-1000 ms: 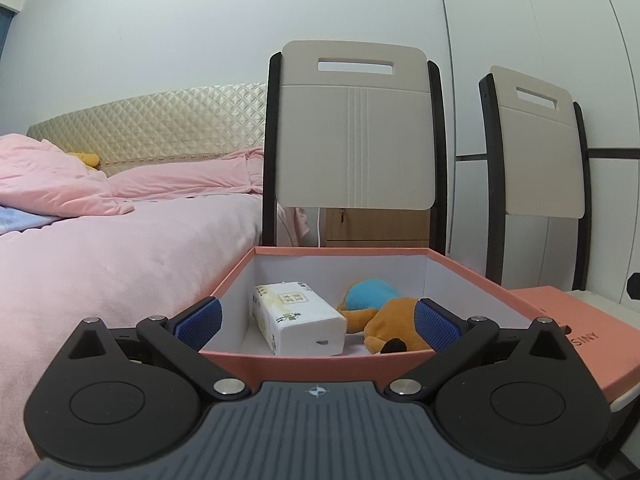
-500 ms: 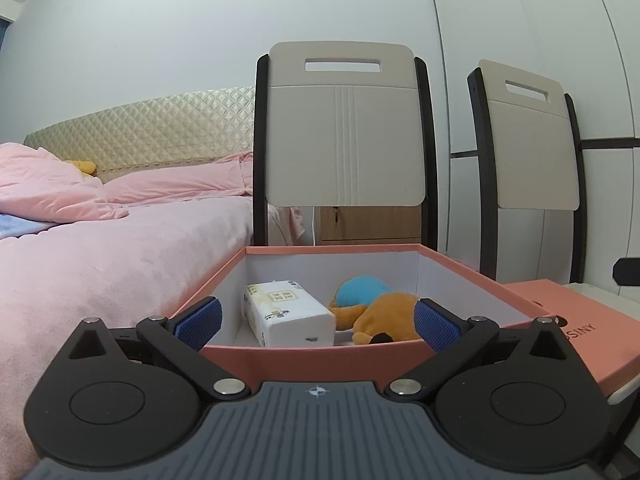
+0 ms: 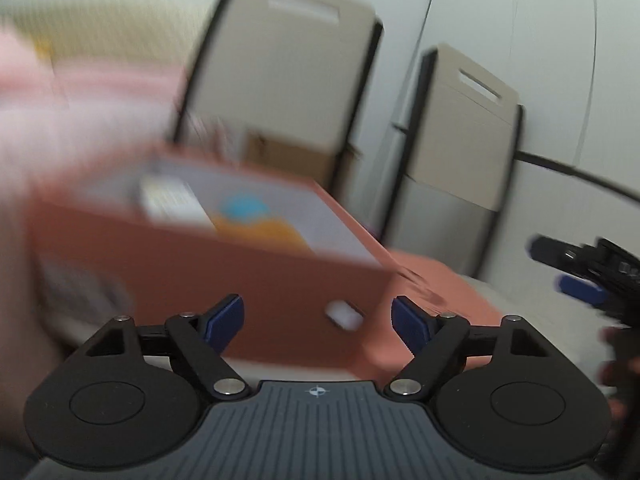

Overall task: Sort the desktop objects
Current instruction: 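Reach the left gripper to the pink JOSINY lid and close on its edge, then lift the pink lid off the chair seat with the left gripper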

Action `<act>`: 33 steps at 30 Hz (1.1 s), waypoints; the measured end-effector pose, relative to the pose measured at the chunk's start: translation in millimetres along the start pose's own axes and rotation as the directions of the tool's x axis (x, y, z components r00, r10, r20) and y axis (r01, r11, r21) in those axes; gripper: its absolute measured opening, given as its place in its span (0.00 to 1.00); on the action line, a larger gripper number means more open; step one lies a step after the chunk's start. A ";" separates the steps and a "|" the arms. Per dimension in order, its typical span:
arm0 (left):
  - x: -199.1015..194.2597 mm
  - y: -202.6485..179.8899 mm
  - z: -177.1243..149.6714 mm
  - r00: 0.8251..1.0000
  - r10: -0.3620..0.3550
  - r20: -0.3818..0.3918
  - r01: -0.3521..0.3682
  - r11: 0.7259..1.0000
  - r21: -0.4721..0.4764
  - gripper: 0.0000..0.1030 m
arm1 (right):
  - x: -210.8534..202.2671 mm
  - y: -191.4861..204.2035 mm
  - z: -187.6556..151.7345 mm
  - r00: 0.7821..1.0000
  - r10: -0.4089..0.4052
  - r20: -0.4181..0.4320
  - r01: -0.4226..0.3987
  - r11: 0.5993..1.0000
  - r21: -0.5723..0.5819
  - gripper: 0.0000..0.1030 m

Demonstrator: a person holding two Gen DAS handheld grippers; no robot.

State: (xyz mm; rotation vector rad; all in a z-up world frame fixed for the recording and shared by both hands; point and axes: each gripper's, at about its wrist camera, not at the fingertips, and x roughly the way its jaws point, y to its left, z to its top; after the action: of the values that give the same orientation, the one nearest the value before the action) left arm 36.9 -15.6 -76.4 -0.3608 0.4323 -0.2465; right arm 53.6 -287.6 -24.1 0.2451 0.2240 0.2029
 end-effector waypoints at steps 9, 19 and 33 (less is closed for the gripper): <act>75.9 -7.8 -31.6 0.955 -0.206 -0.214 0.111 0.916 -0.386 0.81 | -32.7 -39.9 0.5 1.000 0.012 0.005 -0.013 0.998 0.068 1.00; 125.4 -2.0 -49.9 0.944 -0.229 -0.238 0.057 0.823 -0.565 0.81 | -50.1 -68.5 -0.8 0.999 0.053 -0.006 -0.051 0.990 0.134 1.00; 139.7 20.4 -69.6 0.936 -0.275 -0.218 0.065 0.748 -0.661 0.54 | -51.4 -77.3 -3.1 0.998 0.055 -0.037 -0.049 0.986 0.160 1.00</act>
State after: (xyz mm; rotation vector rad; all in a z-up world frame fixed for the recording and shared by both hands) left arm 131.8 -59.9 -193.9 -1.0645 0.7945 -0.3332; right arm 17.0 -372.0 -37.2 0.4062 0.2751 0.2422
